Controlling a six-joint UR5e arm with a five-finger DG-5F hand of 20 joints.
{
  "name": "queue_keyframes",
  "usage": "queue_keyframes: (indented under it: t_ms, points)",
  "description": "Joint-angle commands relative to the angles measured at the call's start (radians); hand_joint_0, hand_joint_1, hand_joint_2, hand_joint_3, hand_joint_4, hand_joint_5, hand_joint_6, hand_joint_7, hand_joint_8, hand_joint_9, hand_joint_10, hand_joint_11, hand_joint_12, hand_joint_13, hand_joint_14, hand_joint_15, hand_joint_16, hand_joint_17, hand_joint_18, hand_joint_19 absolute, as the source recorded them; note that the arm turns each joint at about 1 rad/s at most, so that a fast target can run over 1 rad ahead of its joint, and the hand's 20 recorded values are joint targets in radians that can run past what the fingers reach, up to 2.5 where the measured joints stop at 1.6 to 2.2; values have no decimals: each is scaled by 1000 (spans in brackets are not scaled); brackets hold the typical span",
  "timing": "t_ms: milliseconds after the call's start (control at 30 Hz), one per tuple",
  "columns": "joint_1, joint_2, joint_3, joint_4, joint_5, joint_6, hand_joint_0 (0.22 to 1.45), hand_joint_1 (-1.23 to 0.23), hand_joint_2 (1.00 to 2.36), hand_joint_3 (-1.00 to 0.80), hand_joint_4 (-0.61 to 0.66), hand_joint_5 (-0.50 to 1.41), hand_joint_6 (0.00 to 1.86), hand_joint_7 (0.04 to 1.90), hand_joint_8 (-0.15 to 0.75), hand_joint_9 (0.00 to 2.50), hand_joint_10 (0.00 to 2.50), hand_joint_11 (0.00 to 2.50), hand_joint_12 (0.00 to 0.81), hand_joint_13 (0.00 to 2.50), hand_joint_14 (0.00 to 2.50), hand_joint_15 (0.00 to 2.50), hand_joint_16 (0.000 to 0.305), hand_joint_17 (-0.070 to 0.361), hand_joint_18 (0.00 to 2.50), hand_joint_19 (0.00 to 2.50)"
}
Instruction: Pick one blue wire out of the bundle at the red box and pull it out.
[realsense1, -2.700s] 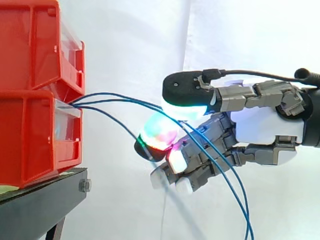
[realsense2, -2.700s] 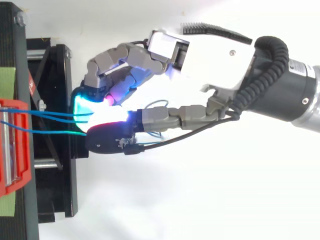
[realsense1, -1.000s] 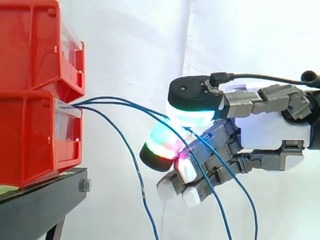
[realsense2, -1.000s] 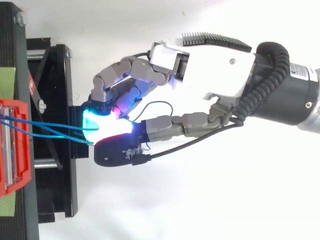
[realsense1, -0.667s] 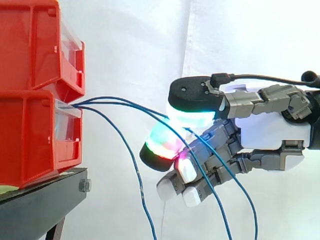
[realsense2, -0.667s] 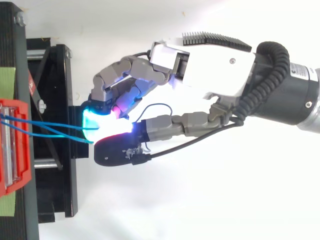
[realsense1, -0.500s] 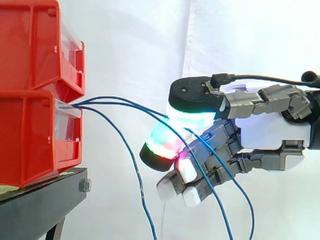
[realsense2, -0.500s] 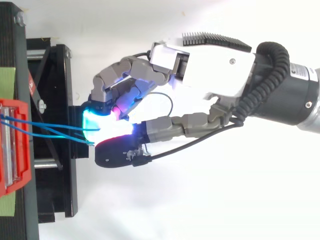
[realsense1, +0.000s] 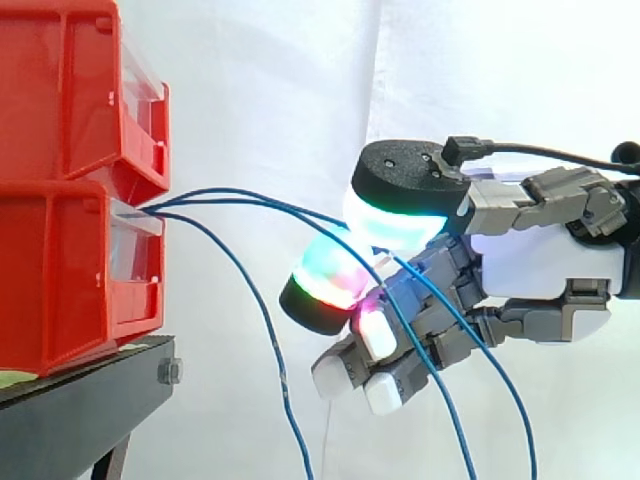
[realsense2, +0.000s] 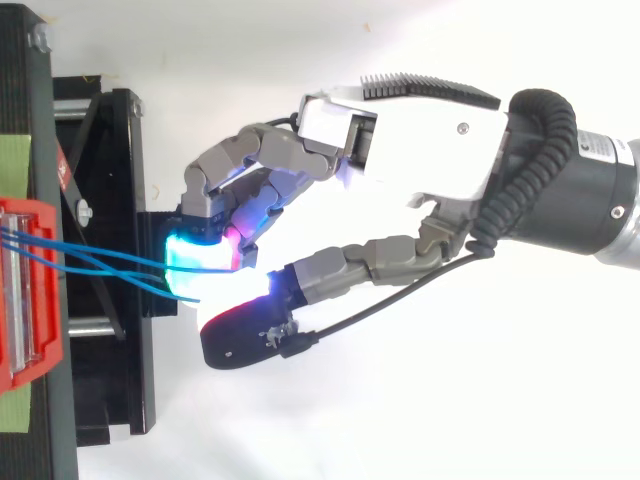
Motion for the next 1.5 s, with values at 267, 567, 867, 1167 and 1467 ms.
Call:
queue_keyframes:
  t_ms: [267, 567, 867, 1167, 1467]
  points:
    - [-1, 0, 0, 0, -3, 10, 643, -800, 1018, -238, 119, -197, 946, 1020, 383, 932, 18, 678, 438, 831, 17, 402, 61, 136, 772, 442]
    - [-1, 0, 0, 0, -3, 10, 593, -899, 1000, -500, 218, -207, 941, 979, 372, 896, 18, 688, 436, 837, 16, 414, 61, 138, 782, 427]
    - [-1, 0, 0, 0, -3, 10, 509, -525, 1000, -500, 212, -187, 917, 991, 397, 949, 18, 661, 462, 842, 15, 417, 66, 149, 785, 478]
    - [-1, 0, 0, 0, -3, 16, 577, -560, 1015, -295, 195, -176, 919, 1063, 395, 994, 19, 669, 447, 849, 16, 426, 62, 140, 773, 496]
    - [-1, 0, 0, 0, -3, 16, 580, -669, 1020, -159, 173, -174, 938, 1060, 394, 1000, 19, 673, 444, 864, 17, 427, 61, 138, 793, 482]
